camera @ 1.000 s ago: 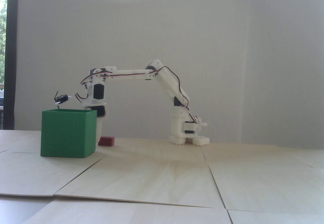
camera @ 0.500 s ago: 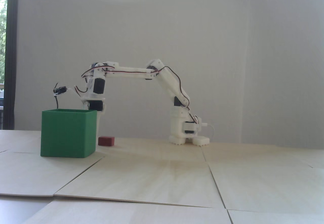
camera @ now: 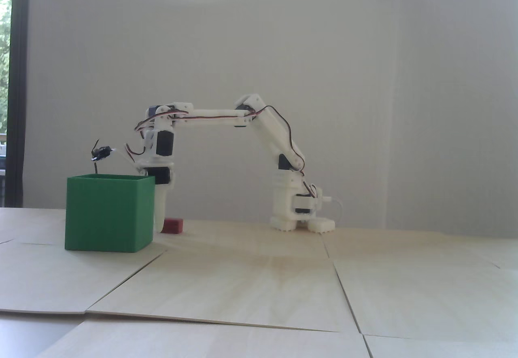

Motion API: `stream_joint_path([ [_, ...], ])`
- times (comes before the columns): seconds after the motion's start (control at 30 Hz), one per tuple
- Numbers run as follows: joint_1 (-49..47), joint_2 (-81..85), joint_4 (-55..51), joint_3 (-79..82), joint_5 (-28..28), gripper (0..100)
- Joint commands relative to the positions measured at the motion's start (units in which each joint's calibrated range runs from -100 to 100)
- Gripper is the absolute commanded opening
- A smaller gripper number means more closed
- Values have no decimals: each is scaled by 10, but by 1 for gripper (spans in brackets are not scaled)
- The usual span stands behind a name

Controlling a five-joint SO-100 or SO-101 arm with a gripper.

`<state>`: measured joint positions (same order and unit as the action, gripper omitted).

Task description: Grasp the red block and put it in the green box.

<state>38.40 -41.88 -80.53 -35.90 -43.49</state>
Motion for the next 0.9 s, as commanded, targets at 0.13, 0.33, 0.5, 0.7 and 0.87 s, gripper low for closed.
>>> stream_joint_path([
  [0.13,-7,84,5,-4,9,16],
  [0.33,-17,84,4,-4,9,16],
  [0.5,-47,84,-1,-4,10,16],
  [0.7,-57,85,-2,-4,9,16],
  [0.87,-35,84,-1,-4,9,16],
])
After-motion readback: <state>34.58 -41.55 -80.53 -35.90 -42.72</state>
